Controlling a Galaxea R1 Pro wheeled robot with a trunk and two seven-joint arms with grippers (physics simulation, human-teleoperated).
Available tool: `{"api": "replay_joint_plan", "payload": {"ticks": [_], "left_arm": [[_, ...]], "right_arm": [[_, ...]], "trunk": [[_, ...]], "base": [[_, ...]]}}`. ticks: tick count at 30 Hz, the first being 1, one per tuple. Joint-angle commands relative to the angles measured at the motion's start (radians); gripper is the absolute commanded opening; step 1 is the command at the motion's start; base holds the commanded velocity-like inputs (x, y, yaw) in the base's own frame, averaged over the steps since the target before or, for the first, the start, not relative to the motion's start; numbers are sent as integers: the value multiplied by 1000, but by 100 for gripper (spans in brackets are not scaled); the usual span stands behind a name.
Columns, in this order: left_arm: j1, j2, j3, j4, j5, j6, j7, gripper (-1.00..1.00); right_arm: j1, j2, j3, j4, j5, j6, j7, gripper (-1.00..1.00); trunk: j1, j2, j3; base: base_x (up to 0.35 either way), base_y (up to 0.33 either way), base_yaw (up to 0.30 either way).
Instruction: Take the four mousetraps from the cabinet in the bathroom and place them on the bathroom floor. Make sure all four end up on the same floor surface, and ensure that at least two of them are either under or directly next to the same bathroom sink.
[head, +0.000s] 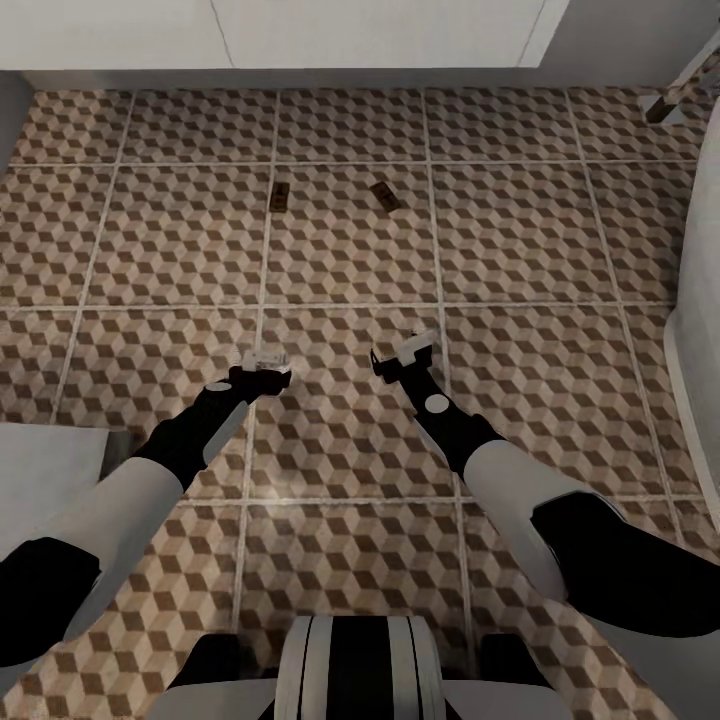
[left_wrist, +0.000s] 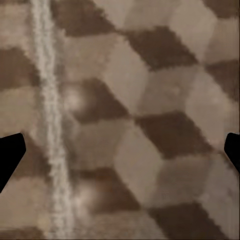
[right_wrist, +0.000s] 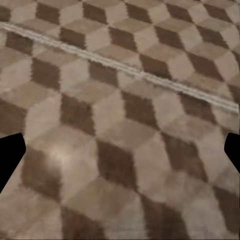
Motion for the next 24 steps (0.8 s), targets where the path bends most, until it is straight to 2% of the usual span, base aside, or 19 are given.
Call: {"api": "replay_joint_plan", "payload": {"ticks": [1,8,24], "left_arm": [[-1,2,-8,-2,11,4,10,100],[-1,-11,-18,-9,11,7,12,100],[-1,-18,-33,-12,10,8,14,100]], "right_arm": [[-1,0,3,2,10,-1,-10,100],[-1,0,3,2,11,-1,-10,100],[-1,0,3,2,12,1,-10,100]], "trunk": [[-1,0,0],[-1,0,0],[-1,0,0]], "base": [[-319,0,0],[-180,0,0],[-16,0,0]]}}
